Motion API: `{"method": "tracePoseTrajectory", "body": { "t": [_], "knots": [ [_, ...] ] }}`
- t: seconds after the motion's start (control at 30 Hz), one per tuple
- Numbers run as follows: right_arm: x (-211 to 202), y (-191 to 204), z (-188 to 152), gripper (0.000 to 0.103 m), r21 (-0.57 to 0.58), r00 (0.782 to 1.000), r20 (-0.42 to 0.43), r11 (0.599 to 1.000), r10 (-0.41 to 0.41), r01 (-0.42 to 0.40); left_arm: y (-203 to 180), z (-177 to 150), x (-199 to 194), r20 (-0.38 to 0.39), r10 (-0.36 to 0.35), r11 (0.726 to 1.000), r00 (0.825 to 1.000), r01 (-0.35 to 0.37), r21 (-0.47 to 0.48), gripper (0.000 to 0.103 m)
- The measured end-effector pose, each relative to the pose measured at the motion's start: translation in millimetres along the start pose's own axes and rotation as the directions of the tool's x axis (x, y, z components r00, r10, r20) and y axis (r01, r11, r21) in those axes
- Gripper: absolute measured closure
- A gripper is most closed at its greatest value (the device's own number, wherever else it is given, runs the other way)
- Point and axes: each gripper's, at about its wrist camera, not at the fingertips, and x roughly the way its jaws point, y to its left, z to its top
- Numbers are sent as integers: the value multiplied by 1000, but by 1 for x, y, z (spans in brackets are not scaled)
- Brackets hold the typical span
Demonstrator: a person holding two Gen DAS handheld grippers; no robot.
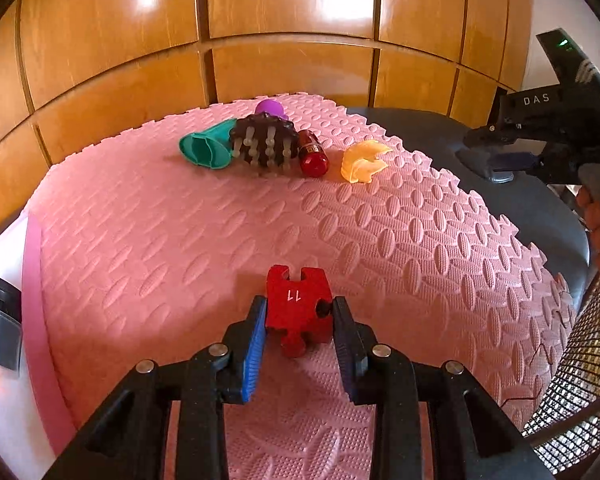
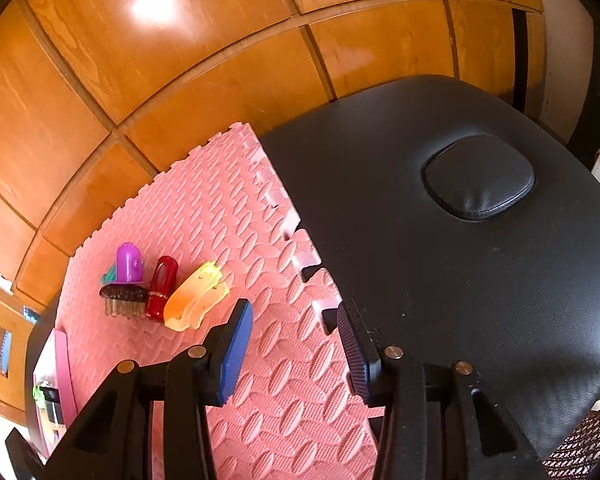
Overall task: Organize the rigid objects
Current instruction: 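Grasp the red puzzle piece with the left gripper, then grasp the purple-topped bristle brush with the right gripper while the left gripper holds the puzzle piece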
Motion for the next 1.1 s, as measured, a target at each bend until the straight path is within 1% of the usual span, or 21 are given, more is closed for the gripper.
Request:
{"method": "tracePoseTrajectory", "body": {
  "t": [0.23,0.33,0.5,0.63,0.73,0.8,0.93,1.03,1.1],
  "knots": [
    [1,28,-8,59,-107,999,-11,994,31,-32,0,-1,0,10,-4,1000,1000,4,-2,71],
    [3,39,-9,59,-134,998,-31,990,49,-53,0,-1,0,11,-9,1000,1000,9,-7,71],
    [12,56,-6,59,-135,995,-57,986,87,-94,1,-1,-1,18,-16,1000,1000,16,-17,71],
    [23,87,6,59,-161,989,-66,977,133,-142,3,-2,-1,21,-26,999,999,27,-28,71],
    [34,116,18,59,-199,982,-76,962,175,-187,4,-2,-2,23,-35,999,999,36,-37,71],
    [47,137,27,59,-230,977,-100,951,190,-209,5,-2,-1,25,-40,998,999,41,-43,71],
    [76,162,37,59,-257,974,-151,945,169,-204,6,-2,-1,29,-51,997,998,53,-57,71],
    [97,175,39,59,-277,976,-177,945,126,-172,8,-2,-2,32,-59,996,998,61,-65,71],
    [112,183,38,59,-288,973,-205,943,106,-163,8,-2,-2,34,-64,995,997,67,-70,71]
  ]
}}
